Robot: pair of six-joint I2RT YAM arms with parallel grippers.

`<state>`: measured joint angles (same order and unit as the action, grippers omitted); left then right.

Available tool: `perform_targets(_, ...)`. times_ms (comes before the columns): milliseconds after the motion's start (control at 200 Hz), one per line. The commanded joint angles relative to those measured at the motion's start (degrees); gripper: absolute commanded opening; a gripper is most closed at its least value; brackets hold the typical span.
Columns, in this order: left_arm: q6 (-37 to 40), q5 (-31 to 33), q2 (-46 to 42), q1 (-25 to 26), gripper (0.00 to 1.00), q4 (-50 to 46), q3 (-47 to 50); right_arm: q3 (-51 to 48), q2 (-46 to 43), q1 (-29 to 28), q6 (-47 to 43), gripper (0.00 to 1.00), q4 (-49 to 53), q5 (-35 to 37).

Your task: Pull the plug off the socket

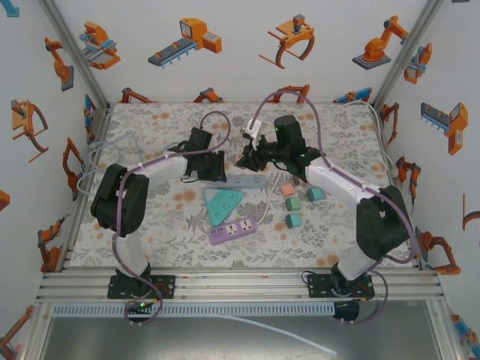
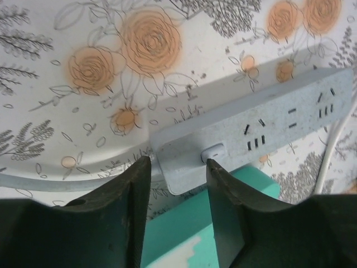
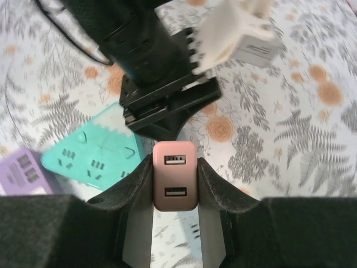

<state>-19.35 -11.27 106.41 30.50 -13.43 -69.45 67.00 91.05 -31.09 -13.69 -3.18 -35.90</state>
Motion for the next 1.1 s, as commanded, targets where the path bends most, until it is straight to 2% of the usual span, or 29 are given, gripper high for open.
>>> perform_targets(0, -0.69, -6.34, -4.46, -0.51, 0.48, -4.22, -3.15, 1.42, -6.69, 1.21, 21.66, 0.00, 0.65, 11.81)
perform_targets(160, -0.42, -11.69, -10.03, -1.15, 0.49, -1.21, -5.26, 0.46, -11.80, 7.01, 39.08, 0.00, 7.48, 13.62)
perform_targets(270, -0.24, -14.99, -14.04, -1.10, 0.51, 0.25, -4.23, -3.28, -15.46, 14.92, 50.14, 0.00, 9.20, 11.23)
perform_targets(376, 0.15, -17.56, -18.30, -0.48, 0.55, 1.54, -1.55, -8.06, -18.97, 22.86, 56.14, 0.00, 10.99, 8.93)
perform_targets(486, -0.30, -20.22, -23.76, 0.77, 0.57, 5.35, 3.20, -14.58, -23.66, 27.72, 57.42, 0.00, 13.76, 11.48)
perform_targets(556, -1.81, -23.09, -27.51, 1.33, 0.61, 8.42, 6.36, -19.74, -27.19, 29.33, 58.01, 0.00, 14.34, 13.75)
perform_targets(781, -0.16, -24.49, -36.89, 4.29, 0.87, 11.07, 13.50, -34.74, -35.50, 31.08, 59.11, 0.00, 14.75, 22.46)
perform_targets(901, 0.44, -22.94, -38.61, 4.37, 1.00, 10.89, 15.93, -40.95, -35.73, 31.09, 59.04, 0.00, 9.86, 22.83)
perform_targets(1091, 0.64, -22.17, -37.39, 4.43, 0.97, 11.13, 15.98, -46.28, -31.00, 31.09, 58.25, 0.00, -1.96, 19.30)
